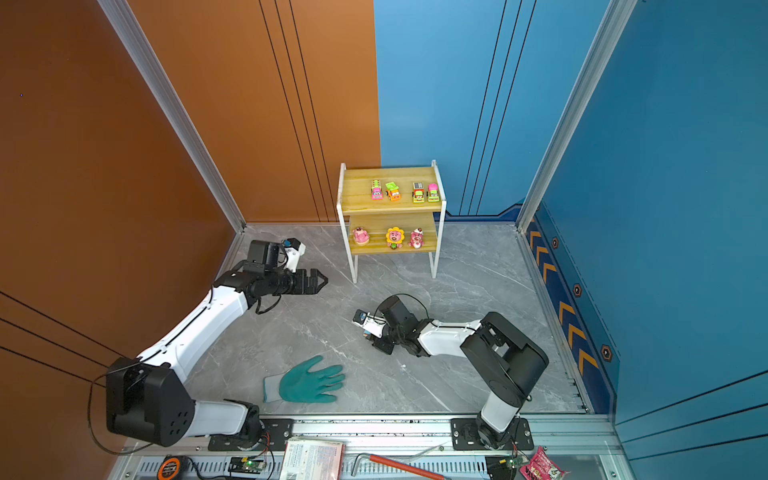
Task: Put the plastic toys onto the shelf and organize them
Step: 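Lift the pink car and carry it up over the upper shelf with the right gripper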
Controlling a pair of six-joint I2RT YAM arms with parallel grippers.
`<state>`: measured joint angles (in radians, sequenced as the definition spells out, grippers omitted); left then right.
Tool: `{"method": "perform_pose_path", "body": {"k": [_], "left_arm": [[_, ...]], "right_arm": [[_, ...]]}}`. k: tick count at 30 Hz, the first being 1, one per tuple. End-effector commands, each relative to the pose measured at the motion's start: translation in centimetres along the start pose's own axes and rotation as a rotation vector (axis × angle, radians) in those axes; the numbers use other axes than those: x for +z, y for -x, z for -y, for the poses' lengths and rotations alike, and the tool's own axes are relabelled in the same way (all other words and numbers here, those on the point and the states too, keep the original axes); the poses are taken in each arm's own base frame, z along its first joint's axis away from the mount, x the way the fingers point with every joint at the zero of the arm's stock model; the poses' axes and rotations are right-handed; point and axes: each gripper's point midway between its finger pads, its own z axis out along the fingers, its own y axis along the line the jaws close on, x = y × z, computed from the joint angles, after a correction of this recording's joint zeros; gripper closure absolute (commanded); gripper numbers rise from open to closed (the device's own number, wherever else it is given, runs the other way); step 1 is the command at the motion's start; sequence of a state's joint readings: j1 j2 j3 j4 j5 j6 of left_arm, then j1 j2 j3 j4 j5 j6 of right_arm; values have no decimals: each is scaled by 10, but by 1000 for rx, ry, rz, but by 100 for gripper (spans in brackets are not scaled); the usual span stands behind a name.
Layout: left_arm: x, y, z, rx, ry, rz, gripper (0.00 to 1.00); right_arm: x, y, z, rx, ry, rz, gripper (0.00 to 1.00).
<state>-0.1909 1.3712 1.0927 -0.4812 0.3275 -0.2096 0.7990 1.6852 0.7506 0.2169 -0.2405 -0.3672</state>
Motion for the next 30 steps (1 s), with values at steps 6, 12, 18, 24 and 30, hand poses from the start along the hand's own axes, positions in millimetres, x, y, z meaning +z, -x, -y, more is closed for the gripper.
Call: {"method": "perform_pose_path", "body": {"k": [6,12,18,24,30], "left_arm": [[4,-6,0,-19,-13,-15,2],[2,-4,4,-9,-16,-4,2],[-6,2,10,-1,-33,30,2],[-16,9,18,1,-69,77,2],[-25,14,30,-2,-122,112,2]], "right_arm": [[-23,48,12,136,-87,80,75],[-53,90,24,173,-201,72,75],[-108,151,45,227,-293,138,75],[-156,196,79,303,-422,166,74],[-197,239,123,423,-563,273,74]]}}
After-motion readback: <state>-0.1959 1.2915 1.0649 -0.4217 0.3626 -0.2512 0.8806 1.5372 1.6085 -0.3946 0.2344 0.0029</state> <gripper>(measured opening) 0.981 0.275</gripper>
